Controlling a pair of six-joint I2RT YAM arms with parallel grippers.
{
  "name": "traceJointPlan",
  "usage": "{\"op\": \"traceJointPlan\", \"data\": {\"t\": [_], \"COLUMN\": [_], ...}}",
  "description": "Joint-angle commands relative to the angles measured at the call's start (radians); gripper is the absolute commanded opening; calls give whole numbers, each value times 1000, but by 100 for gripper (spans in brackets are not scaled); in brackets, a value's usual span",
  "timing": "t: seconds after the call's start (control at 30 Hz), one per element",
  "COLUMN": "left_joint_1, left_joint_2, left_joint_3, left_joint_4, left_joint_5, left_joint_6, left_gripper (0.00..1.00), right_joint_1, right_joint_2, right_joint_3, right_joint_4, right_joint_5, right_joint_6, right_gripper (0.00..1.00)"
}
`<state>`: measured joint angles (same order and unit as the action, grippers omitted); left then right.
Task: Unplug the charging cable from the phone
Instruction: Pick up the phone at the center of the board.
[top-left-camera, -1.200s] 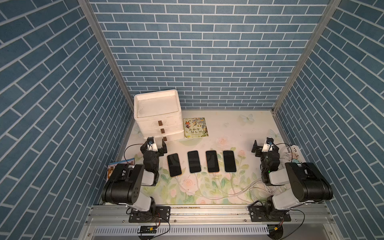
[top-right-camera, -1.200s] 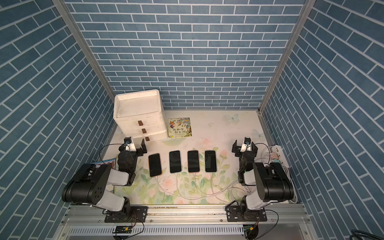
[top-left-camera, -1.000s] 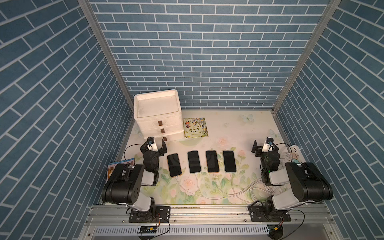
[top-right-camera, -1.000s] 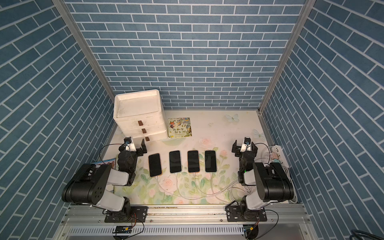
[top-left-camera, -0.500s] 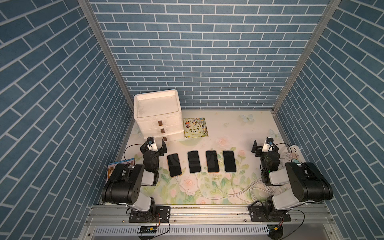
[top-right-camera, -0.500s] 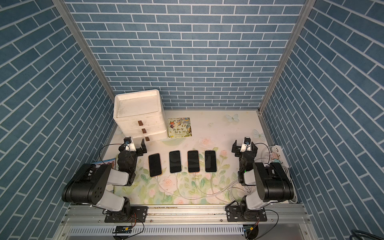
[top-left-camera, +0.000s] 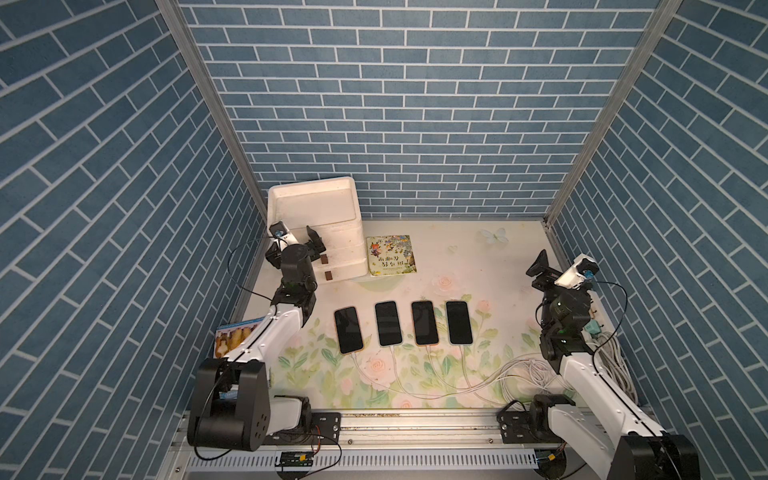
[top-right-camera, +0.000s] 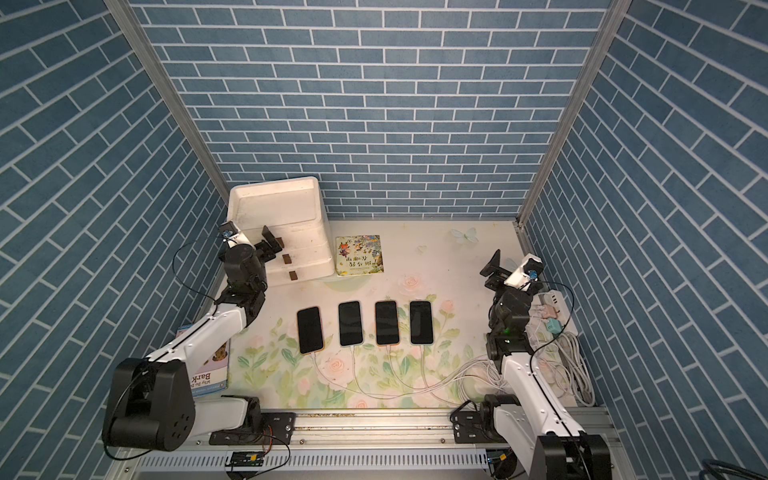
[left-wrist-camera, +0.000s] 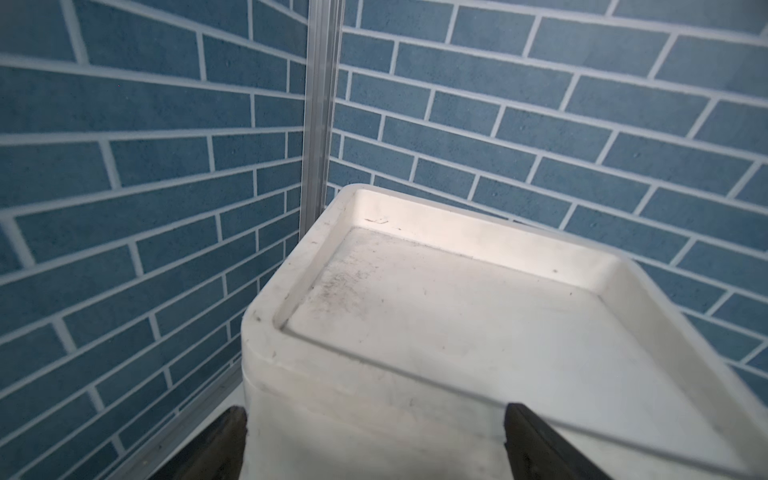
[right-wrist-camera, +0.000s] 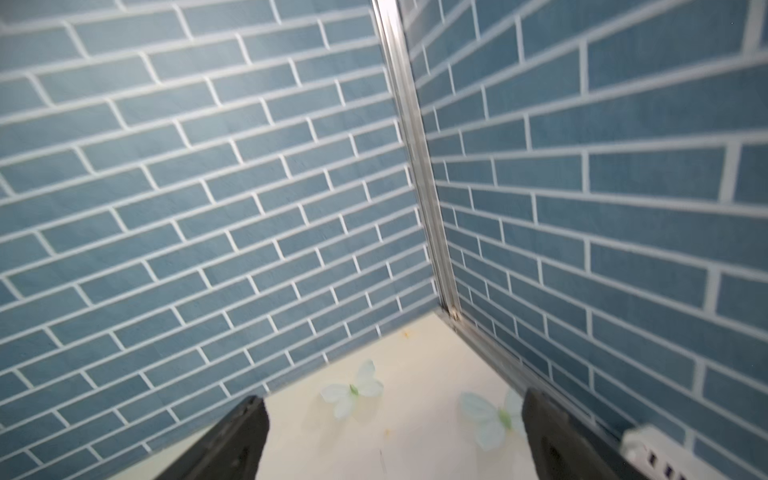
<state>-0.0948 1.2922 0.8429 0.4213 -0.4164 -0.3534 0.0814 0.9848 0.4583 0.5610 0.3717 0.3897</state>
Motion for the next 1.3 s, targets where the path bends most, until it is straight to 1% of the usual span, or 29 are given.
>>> {"op": "traceJointPlan", "data": {"t": [0.0, 0.03, 0.07, 0.1, 0.13, 0.17, 0.2, 0.23, 0.3, 0.33, 0.43, 0.47, 0.53, 0.63, 0.77, 0.9, 0.93, 1.07, 1.17, 1.27], "left_joint_1": [-28, -58, -107, -165, -216, -253, -281, -319, -385, -426, -557, -605, -712, -843, -957, -1022, -1037, -1111, -1137, -1143], "left_joint_2": [-55, -100, -140, -192, -227, -256, -285, -330, -404, -445, -510, -514, -493, -428, -357, -271, -244, -110, -53, -34], "left_joint_3": [18, -18, -55, -90, -115, -134, -154, -185, -252, -285, -365, -381, -396, -409, -423, -422, -414, -340, -306, -310], "left_joint_4": [-453, -459, -449, -445, -460, -488, -514, -545, -558, -562, -572, -571, -570, -547, -476, -389, -379, -408, -396, -363], "left_joint_5": [64, 72, 58, 8, -36, -54, -61, -74, -82, -88, -123, -137, -186, -233, -268, -279, -284, -370, -378, -366], "left_joint_6": [-313, -351, -369, -372, -375, -384, -395, -414, -428, -438, -472, -481, -496, -527, -564, -575, -575, -594, -607, -623], "left_gripper": [100, 100, 100, 100, 100, 100, 100, 100, 100, 100, 100, 100, 100, 100, 100, 100, 100, 100, 100, 100], "right_joint_1": [74, 150, 225, 298, 346, 382, 392, 396, 375, 372, 376, 386, 410, 447, 468, 497, 508, 547, 577, 588], "right_joint_2": [156, 197, 234, 256, 261, 252, 232, 177, 109, 110, 254, 303, 369, 403, 421, 470, 481, 524, 531, 523], "right_joint_3": [190, 269, 335, 364, 362, 339, 312, 260, 181, 171, 235, 258, 281, 279, 260, 257, 263, 295, 302, 293], "right_joint_4": [-534, -664, -751, -785, -778, -731, -695, -634, -532, -520, -609, -647, -691, -717, -720, -697, -700, -752, -781, -796], "right_joint_5": [75, 170, 241, 329, 385, 368, 335, 291, 30, -37, -164, -182, -184, -183, -210, -261, -259, -221, -197, -189], "right_joint_6": [238, 285, 281, 265, 244, 207, 197, 198, 148, 148, 158, 161, 168, 168, 162, 146, 146, 166, 184, 201], "right_gripper": [100, 100, 100, 100, 100, 100, 100, 100, 100, 100, 100, 100, 100, 100, 100, 100, 100, 100, 100, 100]}}
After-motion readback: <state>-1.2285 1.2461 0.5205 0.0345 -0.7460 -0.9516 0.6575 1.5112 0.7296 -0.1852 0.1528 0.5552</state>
